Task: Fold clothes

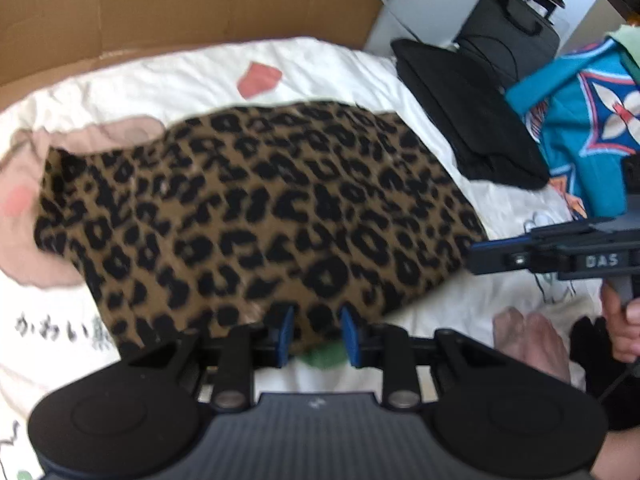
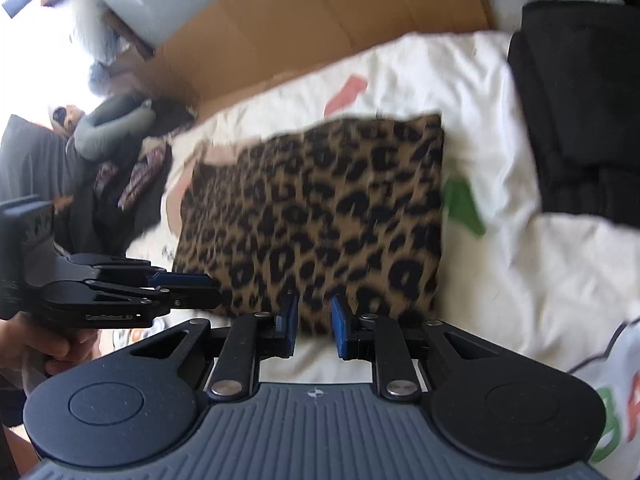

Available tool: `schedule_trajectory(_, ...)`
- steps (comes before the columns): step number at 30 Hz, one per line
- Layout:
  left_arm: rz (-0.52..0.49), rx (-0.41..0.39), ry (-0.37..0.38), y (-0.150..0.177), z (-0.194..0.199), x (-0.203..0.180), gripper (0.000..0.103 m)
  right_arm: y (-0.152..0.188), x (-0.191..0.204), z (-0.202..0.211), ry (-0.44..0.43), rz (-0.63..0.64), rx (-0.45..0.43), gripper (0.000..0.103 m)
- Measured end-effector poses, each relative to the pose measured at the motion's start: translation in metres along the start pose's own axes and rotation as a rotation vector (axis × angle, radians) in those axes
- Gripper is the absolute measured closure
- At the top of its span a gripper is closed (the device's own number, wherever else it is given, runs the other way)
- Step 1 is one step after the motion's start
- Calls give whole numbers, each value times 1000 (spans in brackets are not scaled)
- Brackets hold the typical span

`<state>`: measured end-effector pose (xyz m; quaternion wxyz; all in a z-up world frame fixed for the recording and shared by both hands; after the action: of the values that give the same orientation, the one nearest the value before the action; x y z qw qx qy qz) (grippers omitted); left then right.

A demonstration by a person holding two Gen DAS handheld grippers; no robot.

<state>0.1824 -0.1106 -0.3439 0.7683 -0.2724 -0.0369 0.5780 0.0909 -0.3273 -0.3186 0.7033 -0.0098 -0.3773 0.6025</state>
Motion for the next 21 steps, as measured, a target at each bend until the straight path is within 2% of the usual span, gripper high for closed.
schedule_trajectory(5, 41, 34, 19, 8, -11, 8, 80, 7, 4, -9, 12, 17, 7, 84)
schedule_trajectory(7, 50, 41, 1, 7, -12, 16, 86, 6, -3, -11, 38, -1, 2, 84)
schedule_trajectory(15, 97, 41, -56, 7, -4, 47, 90, 3, -28, -15, 133, -30, 8, 97)
schedule_trajectory(21, 139, 37, -105, 10, 2, 68, 91, 6, -51, -23, 169, -63, 5, 99)
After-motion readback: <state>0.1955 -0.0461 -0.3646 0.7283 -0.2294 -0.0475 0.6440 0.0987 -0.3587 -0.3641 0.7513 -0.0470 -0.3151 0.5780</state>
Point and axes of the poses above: each gripper's, at about its wrist camera, not at the fingertips, and z roughly against the way its jaws point, x to its left, y to its underside, the point moved 3 cm from there along -z, roughly the way its jaws point, and after that the axes turned 1 degree about -x, right-handed, at the moved point
